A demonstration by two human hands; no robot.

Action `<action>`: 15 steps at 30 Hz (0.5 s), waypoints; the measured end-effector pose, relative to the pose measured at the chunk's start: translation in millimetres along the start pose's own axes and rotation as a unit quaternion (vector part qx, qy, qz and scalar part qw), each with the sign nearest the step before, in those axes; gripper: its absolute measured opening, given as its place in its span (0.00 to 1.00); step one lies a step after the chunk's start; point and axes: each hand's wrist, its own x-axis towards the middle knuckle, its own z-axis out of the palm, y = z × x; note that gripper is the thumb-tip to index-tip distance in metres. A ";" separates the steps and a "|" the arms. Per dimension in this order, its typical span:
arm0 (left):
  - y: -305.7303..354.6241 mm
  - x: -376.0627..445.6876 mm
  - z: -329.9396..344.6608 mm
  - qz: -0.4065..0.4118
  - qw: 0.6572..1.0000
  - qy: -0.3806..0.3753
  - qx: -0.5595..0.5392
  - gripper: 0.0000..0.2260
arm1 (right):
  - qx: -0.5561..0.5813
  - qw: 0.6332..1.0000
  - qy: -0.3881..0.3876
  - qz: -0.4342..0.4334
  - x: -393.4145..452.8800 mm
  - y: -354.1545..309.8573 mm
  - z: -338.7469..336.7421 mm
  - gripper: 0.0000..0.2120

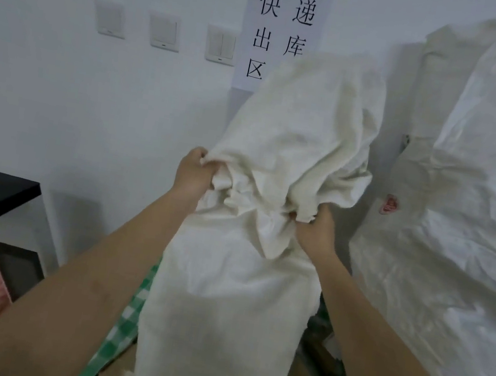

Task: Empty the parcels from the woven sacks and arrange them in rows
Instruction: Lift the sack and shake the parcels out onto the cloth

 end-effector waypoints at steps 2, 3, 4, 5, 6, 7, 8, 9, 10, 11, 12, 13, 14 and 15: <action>-19.8 -6.6 7.5 -0.079 0.993 -0.033 0.081 0.08 | -0.123 0.986 -0.094 0.060 -0.4 10.9 5.0 0.17; -22.4 -8.3 11.1 -0.084 0.993 -0.038 0.076 0.09 | -0.143 0.983 -0.097 0.058 3.6 9.7 4.3 0.17; -17.4 -8.1 14.6 -0.063 0.997 -0.030 0.046 0.10 | -0.137 0.988 -0.063 0.028 8.9 3.0 2.6 0.15; -7.2 -7.5 15.9 -0.030 0.999 -0.015 0.007 0.09 | -0.118 0.993 -0.015 -0.012 14.1 -6.8 -0.3 0.12; 4.8 -7.6 14.6 0.002 1.000 0.001 -0.029 0.08 | -0.090 0.994 0.030 -0.052 15.6 -17.2 -4.0 0.09; 15.7 -6.6 12.1 0.032 0.997 0.008 -0.069 0.07 | -0.044 0.994 0.063 -0.081 16.6 -25.5 -7.4 0.07; 25.3 -7.6 9.1 0.057 0.992 0.007 -0.112 0.07 | 0.003 0.992 0.084 -0.096 14.6 -32.3 -9.0 0.05; 29.3 -8.0 6.5 0.076 0.986 0.005 -0.145 0.07 | 0.037 0.989 0.098 -0.107 10.0 -34.6 -9.9 0.05; 29.5 -7.8 4.8 0.089 0.985 0.011 -0.146 0.07 | 0.052 0.986 0.108 -0.113 7.4 -32.3 -8.7 0.06; 24.7 -5.8 4.0 0.090 0.990 0.025 -0.109 0.08 | 0.034 0.988 0.103 -0.107 8.1 -25.8 -6.6 0.07; 17.0 -4.0 4.5 0.080 0.995 0.032 -0.045 0.09 | -0.019 0.994 0.066 -0.081 10.3 -17.8 -3.6 0.10; 5.4 -3.7 6.6 0.052 0.998 0.032 0.019 0.08 | -0.104 0.994 -0.007 -0.035 11.3 -8.5 -0.4 0.13; -4.6 -3.9 9.0 0.018 0.997 0.028 0.065 0.07 | -0.175 0.982 -0.075 0.002 12.1 -1.9 2.3 0.17; -14.4 -3.2 10.8 -0.008 0.995 0.029 0.090 0.04 | -0.221 0.968 -0.117 0.017 13.6 1.4 4.0 0.19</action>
